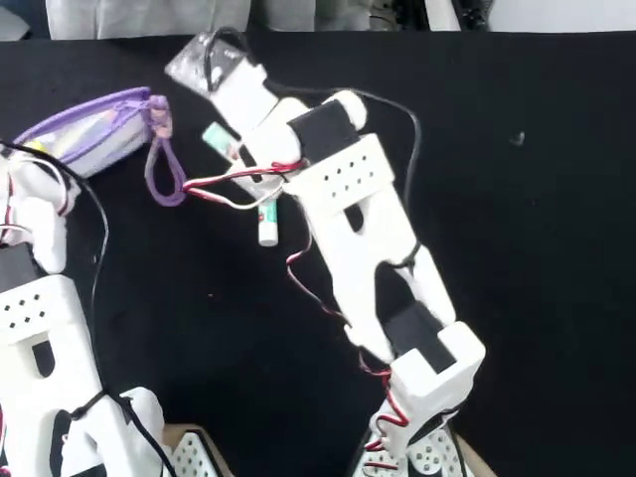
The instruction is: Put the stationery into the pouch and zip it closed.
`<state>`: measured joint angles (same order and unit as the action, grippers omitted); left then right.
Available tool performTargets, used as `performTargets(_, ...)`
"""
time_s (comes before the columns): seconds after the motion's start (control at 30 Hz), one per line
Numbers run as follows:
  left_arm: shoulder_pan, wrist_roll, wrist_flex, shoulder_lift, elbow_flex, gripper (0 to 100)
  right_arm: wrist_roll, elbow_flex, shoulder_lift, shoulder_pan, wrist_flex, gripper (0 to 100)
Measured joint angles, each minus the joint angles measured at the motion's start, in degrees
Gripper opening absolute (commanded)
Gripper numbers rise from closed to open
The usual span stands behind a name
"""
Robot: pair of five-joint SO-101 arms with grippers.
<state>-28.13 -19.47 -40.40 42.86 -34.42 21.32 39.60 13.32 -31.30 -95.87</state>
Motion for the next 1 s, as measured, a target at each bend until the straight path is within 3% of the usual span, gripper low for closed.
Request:
performTargets(0.37, 3.16, 0.0, -0.53, 0.0, 0.0, 3, -8.18, 10.37, 0.0, 0.0, -1.41, 1.1)
performTargets(0.63, 3.16, 0.0, -1.93, 0.0, 0.09, 3, -9.41, 16.18, -0.79, 0.0, -3.43, 1.1)
performTargets(1.0, 6.24, 0.09, -1.93, 0.0, 0.0, 3, -13.27, -0.62, -23.3, -0.09, -1.49, 1.1)
